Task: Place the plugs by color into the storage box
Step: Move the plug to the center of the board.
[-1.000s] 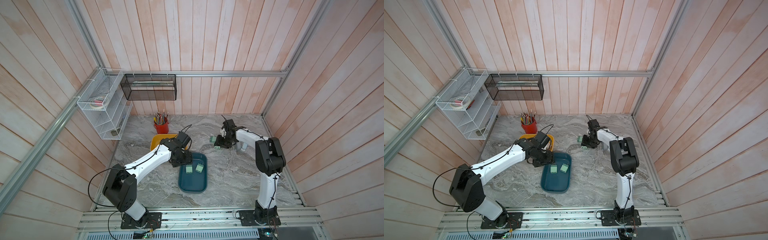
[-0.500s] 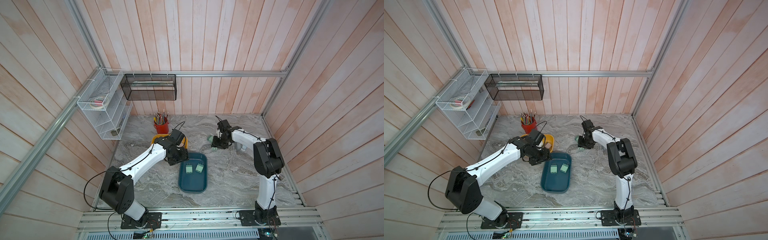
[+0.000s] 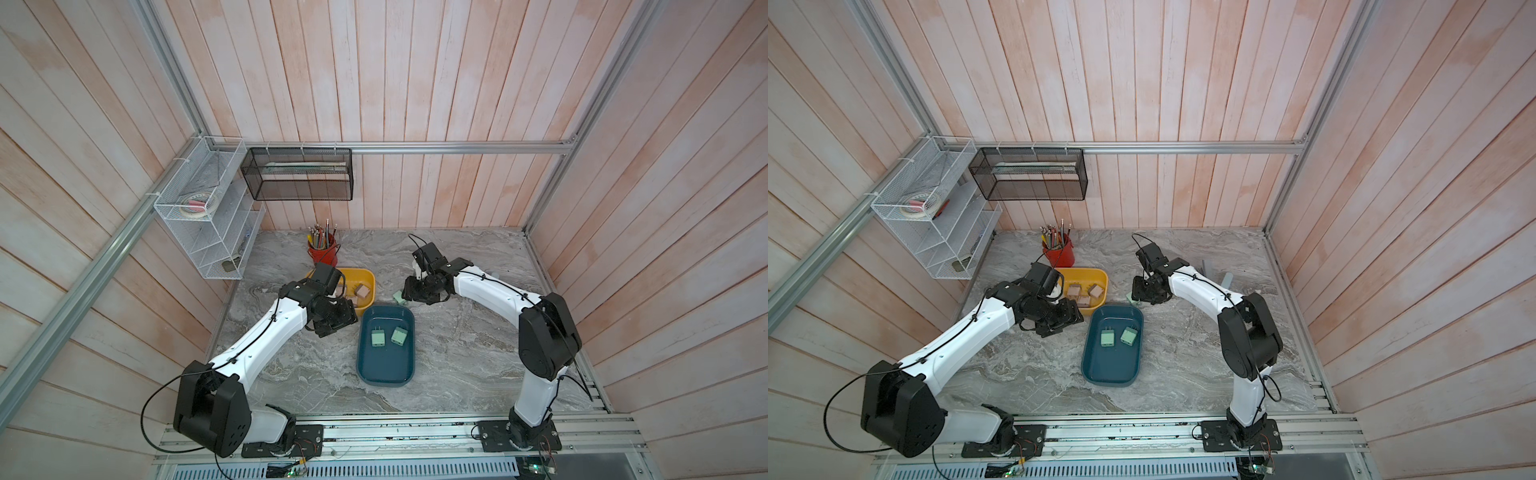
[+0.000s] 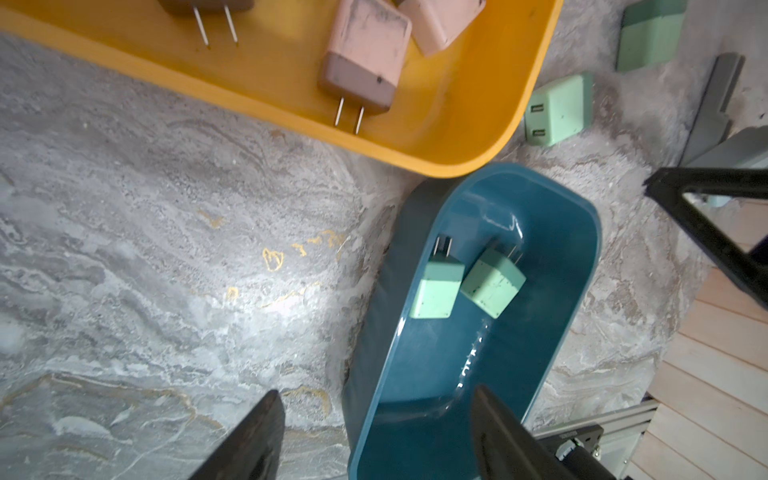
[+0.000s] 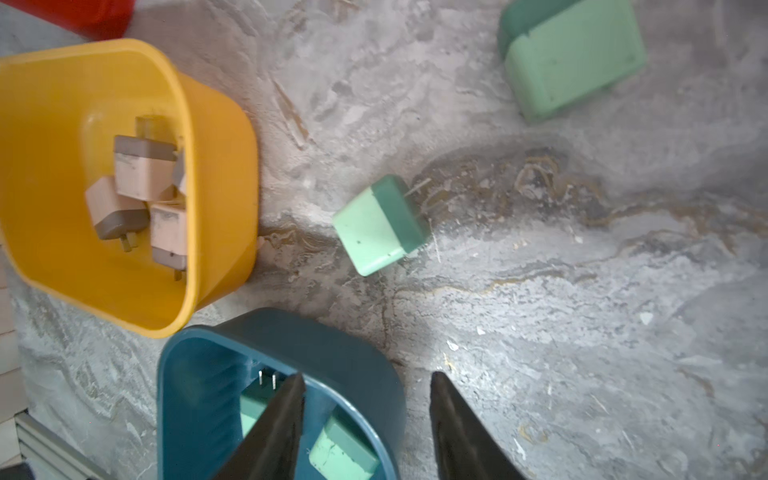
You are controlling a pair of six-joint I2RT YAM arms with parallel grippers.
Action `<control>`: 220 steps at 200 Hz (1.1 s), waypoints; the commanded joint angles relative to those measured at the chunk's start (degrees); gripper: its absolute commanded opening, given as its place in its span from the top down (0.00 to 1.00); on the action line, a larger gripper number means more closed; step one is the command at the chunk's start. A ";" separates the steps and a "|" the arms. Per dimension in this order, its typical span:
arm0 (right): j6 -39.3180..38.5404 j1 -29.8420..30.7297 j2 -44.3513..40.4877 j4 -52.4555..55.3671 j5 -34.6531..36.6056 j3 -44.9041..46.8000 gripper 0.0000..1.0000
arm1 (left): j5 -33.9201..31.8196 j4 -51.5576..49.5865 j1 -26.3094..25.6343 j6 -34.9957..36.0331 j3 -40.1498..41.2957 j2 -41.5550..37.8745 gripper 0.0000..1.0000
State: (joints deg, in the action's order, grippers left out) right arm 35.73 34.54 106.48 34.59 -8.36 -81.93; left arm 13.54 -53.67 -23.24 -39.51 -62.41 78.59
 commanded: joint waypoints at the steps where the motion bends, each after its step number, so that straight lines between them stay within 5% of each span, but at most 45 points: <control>1: 2.51 -0.45 0.84 -0.41 0.94 0.09 0.42 | 0.83 -2.48 0.13 1.61 0.97 -3.12 0.27; 70: 4.53 -0.44 11.89 1.86 -0.29 -10.16 0.32 | -0.10 -4.91 0.13 -0.64 6.56 -10.00 0.27; 169: 0.52 -1.56 26.30 10.89 2.77 -27.01 0.30 | -0.49 -5.31 0.11 -0.66 4.97 -7.11 0.27; 220: -1.51 -4.14 26.31 12.46 4.40 -24.98 0.30 | 0.17 -3.44 0.13 -0.33 4.28 -4.48 0.27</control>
State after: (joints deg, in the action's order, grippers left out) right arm 36.10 32.27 132.31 43.33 -6.20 -108.60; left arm 13.45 -58.61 -23.24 -40.10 -56.51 72.97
